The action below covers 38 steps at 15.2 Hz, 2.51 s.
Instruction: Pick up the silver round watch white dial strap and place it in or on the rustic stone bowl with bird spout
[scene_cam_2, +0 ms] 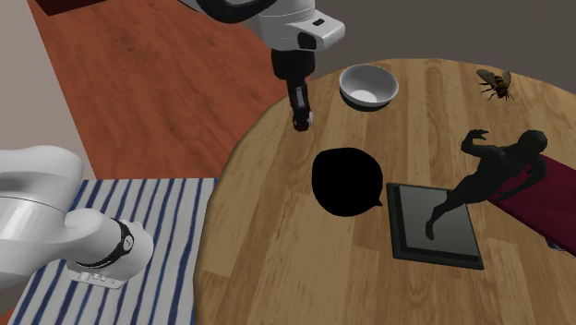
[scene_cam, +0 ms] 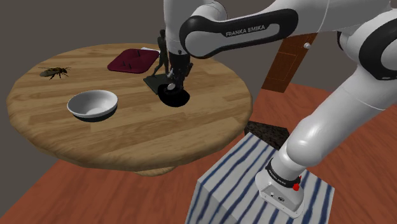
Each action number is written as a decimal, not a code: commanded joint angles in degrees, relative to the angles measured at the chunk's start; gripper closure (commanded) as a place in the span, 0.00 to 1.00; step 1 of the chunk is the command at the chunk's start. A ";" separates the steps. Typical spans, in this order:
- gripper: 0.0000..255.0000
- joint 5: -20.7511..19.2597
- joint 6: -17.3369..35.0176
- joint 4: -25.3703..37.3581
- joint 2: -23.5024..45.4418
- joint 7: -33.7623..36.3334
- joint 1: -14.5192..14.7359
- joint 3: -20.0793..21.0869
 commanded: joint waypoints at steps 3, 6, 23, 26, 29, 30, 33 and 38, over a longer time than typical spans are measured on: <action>1.00 -1.59 -0.04 4.17 3.55 -3.68 -2.09 -2.14; 1.00 -2.76 -0.16 8.03 6.79 -6.53 -3.64 -3.72; 1.00 -6.09 7.37 8.13 14.14 -8.05 -5.88 -6.12; 1.00 -6.71 9.38 6.64 14.81 -7.26 -5.87 -6.22; 1.00 -7.00 10.23 6.03 15.13 -6.90 -5.87 -6.26; 1.00 -7.00 10.23 6.03 15.13 -6.90 -5.87 -6.26; 1.00 -7.00 10.23 6.04 15.14 -6.90 -5.87 -6.26; 0.00 -6.99 10.22 6.04 15.14 -6.90 -5.87 -6.26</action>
